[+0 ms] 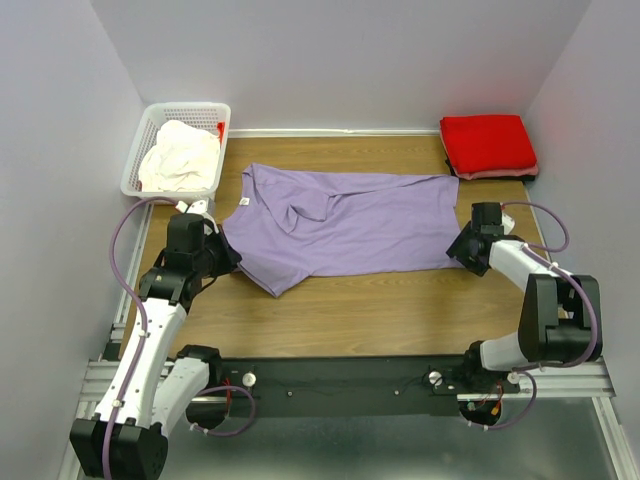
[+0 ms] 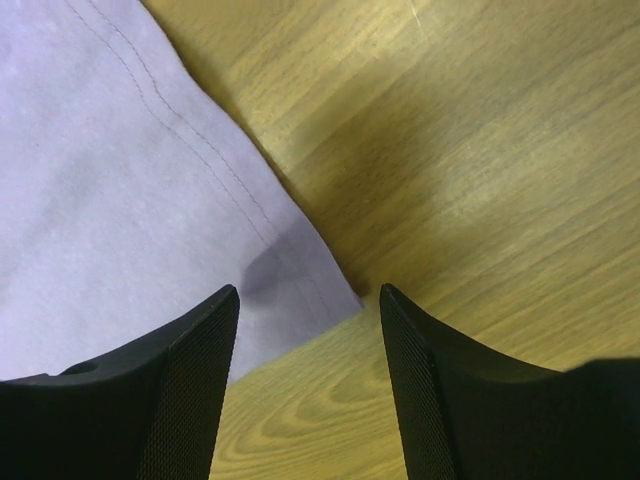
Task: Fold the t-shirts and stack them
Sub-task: Flatten the tshirt out
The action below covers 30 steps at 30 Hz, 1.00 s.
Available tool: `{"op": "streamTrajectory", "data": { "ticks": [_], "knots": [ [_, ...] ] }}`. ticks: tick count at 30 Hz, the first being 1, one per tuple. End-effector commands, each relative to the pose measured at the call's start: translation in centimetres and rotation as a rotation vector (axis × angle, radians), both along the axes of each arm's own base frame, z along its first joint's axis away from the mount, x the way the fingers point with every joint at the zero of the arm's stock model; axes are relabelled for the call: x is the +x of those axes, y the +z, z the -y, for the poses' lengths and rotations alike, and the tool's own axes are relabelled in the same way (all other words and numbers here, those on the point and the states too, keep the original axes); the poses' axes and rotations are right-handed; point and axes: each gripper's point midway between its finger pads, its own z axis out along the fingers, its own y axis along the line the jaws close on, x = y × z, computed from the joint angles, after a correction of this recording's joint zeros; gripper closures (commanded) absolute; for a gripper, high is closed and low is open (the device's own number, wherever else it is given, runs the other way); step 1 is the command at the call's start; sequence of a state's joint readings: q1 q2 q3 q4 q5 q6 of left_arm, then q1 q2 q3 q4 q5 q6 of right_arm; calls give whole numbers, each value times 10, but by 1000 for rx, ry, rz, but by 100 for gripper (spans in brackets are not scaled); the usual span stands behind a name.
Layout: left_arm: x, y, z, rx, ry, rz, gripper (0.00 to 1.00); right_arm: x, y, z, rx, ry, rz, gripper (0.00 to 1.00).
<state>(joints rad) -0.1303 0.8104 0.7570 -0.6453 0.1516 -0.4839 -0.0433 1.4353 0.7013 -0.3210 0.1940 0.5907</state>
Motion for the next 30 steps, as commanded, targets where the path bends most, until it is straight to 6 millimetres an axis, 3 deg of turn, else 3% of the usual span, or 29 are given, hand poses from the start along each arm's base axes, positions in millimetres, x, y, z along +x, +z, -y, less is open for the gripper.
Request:
{"op": "streamTrajectory", "data": {
  "ticks": [1, 11, 19, 30],
  "knots": [
    [0, 11, 1, -4, -16, 35, 100, -6, -17, -6, 46, -3, -29, 35],
    [0, 13, 0, -4, -10, 39, 100, -18, -26, -14, 79, 39, -98, 42],
    [3, 20, 2, -15, -13, 61, 100, -40, -18, 6, -26, 17, -206, 39],
    [5, 25, 0, -2, -8, 80, 100, -38, -26, 4, -12, 16, -258, 39]
  ]
}}
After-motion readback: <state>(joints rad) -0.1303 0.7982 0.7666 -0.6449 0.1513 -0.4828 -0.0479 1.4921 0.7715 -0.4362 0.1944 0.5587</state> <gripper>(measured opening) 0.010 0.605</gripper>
